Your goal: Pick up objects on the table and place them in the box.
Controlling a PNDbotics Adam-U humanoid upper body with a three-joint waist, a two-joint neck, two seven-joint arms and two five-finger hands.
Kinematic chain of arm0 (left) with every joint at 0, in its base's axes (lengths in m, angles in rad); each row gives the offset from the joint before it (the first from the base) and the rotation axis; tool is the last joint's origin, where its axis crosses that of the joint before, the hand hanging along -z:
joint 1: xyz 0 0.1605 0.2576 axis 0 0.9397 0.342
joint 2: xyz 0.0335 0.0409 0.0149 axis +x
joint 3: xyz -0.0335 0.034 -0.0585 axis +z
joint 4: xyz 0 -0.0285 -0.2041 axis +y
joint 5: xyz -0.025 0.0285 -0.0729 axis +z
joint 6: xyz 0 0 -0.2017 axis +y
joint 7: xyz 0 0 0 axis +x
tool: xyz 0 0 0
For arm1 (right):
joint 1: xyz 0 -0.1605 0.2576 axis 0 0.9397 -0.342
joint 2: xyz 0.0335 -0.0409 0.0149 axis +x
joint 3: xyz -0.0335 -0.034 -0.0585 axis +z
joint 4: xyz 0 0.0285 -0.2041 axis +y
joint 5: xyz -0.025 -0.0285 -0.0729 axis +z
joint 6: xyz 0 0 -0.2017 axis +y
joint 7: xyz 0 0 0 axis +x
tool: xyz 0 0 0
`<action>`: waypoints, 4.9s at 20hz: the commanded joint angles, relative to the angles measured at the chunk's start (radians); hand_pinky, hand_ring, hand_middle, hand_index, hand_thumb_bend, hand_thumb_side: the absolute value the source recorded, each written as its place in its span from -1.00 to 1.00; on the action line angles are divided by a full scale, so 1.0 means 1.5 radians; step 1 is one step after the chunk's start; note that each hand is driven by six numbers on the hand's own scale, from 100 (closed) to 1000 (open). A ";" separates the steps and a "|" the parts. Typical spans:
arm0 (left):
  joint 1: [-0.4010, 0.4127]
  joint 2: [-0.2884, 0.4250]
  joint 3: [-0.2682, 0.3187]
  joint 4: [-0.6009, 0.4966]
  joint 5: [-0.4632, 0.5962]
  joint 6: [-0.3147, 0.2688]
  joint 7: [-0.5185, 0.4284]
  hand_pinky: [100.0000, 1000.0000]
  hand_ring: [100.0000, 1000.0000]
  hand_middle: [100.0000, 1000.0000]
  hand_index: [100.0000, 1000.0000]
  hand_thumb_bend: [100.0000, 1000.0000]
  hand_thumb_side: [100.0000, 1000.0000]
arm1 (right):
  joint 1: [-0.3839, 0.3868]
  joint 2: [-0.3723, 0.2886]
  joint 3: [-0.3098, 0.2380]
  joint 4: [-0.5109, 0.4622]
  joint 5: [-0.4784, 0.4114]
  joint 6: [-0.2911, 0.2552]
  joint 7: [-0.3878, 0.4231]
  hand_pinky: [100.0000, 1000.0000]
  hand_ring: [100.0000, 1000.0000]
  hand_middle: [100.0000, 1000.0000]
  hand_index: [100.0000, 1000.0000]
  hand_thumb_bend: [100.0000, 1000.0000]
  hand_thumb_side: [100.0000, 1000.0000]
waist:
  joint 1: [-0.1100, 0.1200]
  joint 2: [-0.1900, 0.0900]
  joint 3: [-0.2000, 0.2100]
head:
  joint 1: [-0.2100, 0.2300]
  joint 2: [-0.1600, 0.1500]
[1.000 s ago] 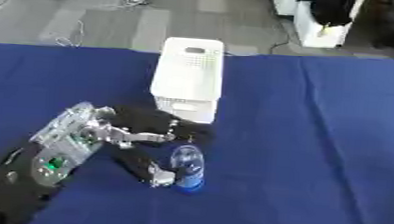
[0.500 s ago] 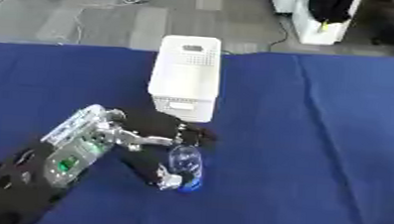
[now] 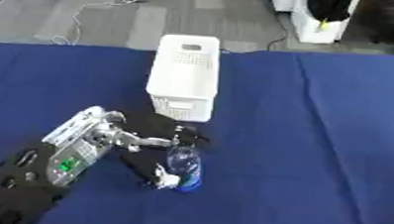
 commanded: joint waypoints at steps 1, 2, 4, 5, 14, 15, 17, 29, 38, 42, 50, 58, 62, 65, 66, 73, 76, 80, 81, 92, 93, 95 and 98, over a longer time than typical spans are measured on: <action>-0.009 -0.001 0.010 0.008 -0.016 -0.081 -0.070 0.75 0.80 1.00 1.00 -0.92 0.66 | -0.009 -0.017 -0.006 -0.012 0.001 0.001 0.001 0.78 0.63 0.62 0.72 -1.00 1.00 | -0.003 -0.008 -0.001 | -0.002 -0.003; -0.008 -0.002 0.012 0.013 -0.021 -0.082 -0.067 0.75 0.80 1.00 1.00 -0.92 0.65 | -0.009 -0.017 -0.006 -0.012 0.001 0.001 0.001 0.78 0.63 0.62 0.72 -1.00 1.00 | -0.003 -0.007 -0.001 | -0.003 -0.002; -0.007 -0.003 0.014 0.022 -0.030 -0.085 -0.062 0.75 0.80 1.00 1.00 -0.91 0.65 | -0.009 -0.016 -0.006 -0.013 0.001 0.001 0.001 0.78 0.63 0.62 0.72 -1.00 1.00 | -0.003 -0.006 -0.001 | -0.003 -0.002; -0.006 -0.004 0.015 0.027 -0.034 -0.087 -0.059 0.75 0.79 1.00 1.00 -0.91 0.65 | -0.010 -0.016 -0.006 -0.013 0.001 0.001 0.001 0.78 0.63 0.62 0.72 -1.00 1.00 | -0.003 -0.006 -0.001 | -0.003 -0.002; -0.001 -0.017 0.024 0.079 -0.081 -0.108 -0.020 0.73 0.78 1.00 0.98 -0.85 0.61 | -0.012 -0.013 -0.006 -0.014 0.002 0.003 0.001 0.78 0.63 0.62 0.72 -1.00 1.00 | -0.002 -0.001 -0.004 | -0.004 -0.004; 0.000 -0.018 0.025 0.083 -0.085 -0.110 -0.016 0.73 0.78 1.00 0.98 -0.85 0.61 | -0.012 -0.013 -0.006 -0.014 0.002 0.003 0.001 0.78 0.63 0.62 0.72 -1.00 1.00 | -0.002 -0.001 -0.004 | -0.004 -0.004; 0.001 -0.021 0.026 0.090 -0.093 -0.113 -0.011 0.73 0.78 1.00 0.98 -0.85 0.62 | -0.013 -0.013 -0.007 -0.014 0.002 0.003 0.001 0.78 0.63 0.62 0.72 -1.00 1.00 | -0.002 0.000 -0.004 | -0.004 -0.004; 0.008 -0.026 0.035 0.118 -0.131 -0.115 0.013 0.36 0.39 0.49 0.90 -0.65 0.34 | -0.014 -0.011 -0.008 -0.013 0.003 0.004 0.002 0.78 0.63 0.62 0.72 -1.00 1.00 | -0.002 0.003 -0.004 | -0.005 -0.003; 0.012 -0.024 0.036 0.120 -0.132 -0.104 0.022 -1.00 -0.56 -0.19 0.17 -0.92 -0.86 | -0.013 -0.010 -0.007 -0.011 0.004 0.003 0.004 0.78 0.63 0.62 0.72 -1.00 1.00 | -0.004 0.004 -0.002 | -0.004 -0.003; 0.015 -0.024 0.037 0.119 -0.119 -0.089 0.038 -1.00 -0.88 -0.52 -0.18 -1.00 -0.69 | -0.013 -0.009 -0.007 -0.010 0.004 0.003 0.004 0.78 0.62 0.62 0.72 -1.00 1.00 | -0.005 0.005 -0.002 | -0.004 -0.002; 0.024 -0.019 0.036 0.124 -0.077 -0.090 0.112 -1.00 -1.00 -1.00 -0.71 -1.00 -0.68 | -0.012 -0.008 -0.007 -0.009 0.005 0.002 0.005 0.78 0.61 0.60 0.72 -1.00 1.00 | -0.007 0.007 -0.001 | -0.004 -0.002; 0.026 -0.018 0.035 0.127 0.000 -0.103 0.135 -1.00 -1.00 -1.00 -0.75 -1.00 -0.68 | -0.011 -0.007 -0.007 -0.007 0.005 0.002 0.006 0.79 0.60 0.58 0.72 -1.00 1.00 | -0.009 0.008 0.000 | -0.005 -0.001; 0.026 -0.013 0.035 0.113 0.035 -0.099 0.131 -1.00 -1.00 -1.00 -0.75 -1.00 -0.68 | -0.010 -0.008 -0.007 -0.007 0.005 0.001 0.007 0.79 0.60 0.58 0.72 -1.00 1.00 | -0.009 0.008 0.001 | -0.005 -0.001; 0.025 -0.007 0.036 0.096 0.051 -0.090 0.129 -1.00 -1.00 -1.00 -0.75 -1.00 -0.68 | -0.010 -0.008 -0.006 -0.006 0.005 0.001 0.007 0.79 0.59 0.57 0.72 -1.00 1.00 | -0.010 0.007 0.001 | -0.005 -0.001; 0.024 -0.006 0.036 0.089 0.056 -0.086 0.128 -1.00 -1.00 -1.00 -0.75 -1.00 -0.68 | -0.009 -0.008 -0.006 -0.006 0.005 0.001 0.008 0.79 0.59 0.57 0.72 -1.00 1.00 | -0.010 0.007 0.002 | -0.005 -0.001; 0.020 0.006 0.035 0.037 0.093 -0.053 0.112 -1.00 -1.00 -1.00 -0.75 -1.00 -0.67 | -0.008 -0.008 -0.007 -0.004 0.005 0.001 0.009 0.79 0.58 0.57 0.72 -1.00 1.00 | -0.010 0.007 0.003 | -0.006 -0.001; 0.019 0.010 0.036 0.016 0.111 -0.040 0.111 -1.00 -1.00 -1.00 -0.75 -1.00 -0.67 | -0.008 -0.009 -0.007 -0.004 0.005 0.001 0.009 0.79 0.58 0.56 0.72 -1.00 1.00 | -0.010 0.006 0.004 | -0.007 0.000; 0.017 0.014 0.038 -0.010 0.130 -0.021 0.109 -1.00 -1.00 -1.00 -0.76 -1.00 -0.66 | -0.007 -0.010 -0.007 -0.003 0.006 0.001 0.010 0.79 0.58 0.56 0.72 -1.00 1.00 | -0.009 0.005 0.005 | -0.007 0.001; 0.017 0.015 0.038 -0.016 0.134 -0.017 0.108 -1.00 -1.00 -1.00 -0.76 -1.00 -0.66 | -0.007 -0.010 -0.007 -0.003 0.006 0.001 0.010 0.79 0.58 0.56 0.72 -1.00 1.00 | -0.009 0.005 0.005 | -0.008 0.001; 0.008 0.031 0.053 -0.103 0.200 0.046 0.108 -1.00 -1.00 -1.00 -0.76 -1.00 -0.63 | -0.005 -0.011 -0.007 -0.002 0.005 0.002 0.012 0.79 0.58 0.54 0.72 -1.00 1.00 | -0.007 0.002 0.007 | -0.012 0.002; 0.007 0.033 0.055 -0.112 0.205 0.053 0.108 -1.00 -1.00 -1.00 -0.76 -1.00 -0.63 | -0.005 -0.011 -0.007 -0.001 0.006 0.002 0.012 0.79 0.58 0.54 0.72 -1.00 1.00 | -0.007 0.002 0.008 | -0.013 0.003; 0.001 0.037 0.063 -0.131 0.209 0.068 0.109 -1.00 -1.00 -1.00 -0.76 -1.00 -0.62 | -0.004 -0.012 -0.008 -0.001 0.006 0.003 0.012 0.79 0.58 0.54 0.72 -1.00 1.00 | -0.005 0.001 0.009 | -0.014 0.003; -0.012 0.043 0.076 -0.153 0.204 0.084 0.115 -1.00 -1.00 -1.00 -0.77 -1.00 -0.62 | -0.002 -0.013 -0.008 0.000 0.007 0.003 0.012 0.79 0.58 0.54 0.72 -1.00 1.00 | -0.004 -0.001 0.011 | -0.015 0.004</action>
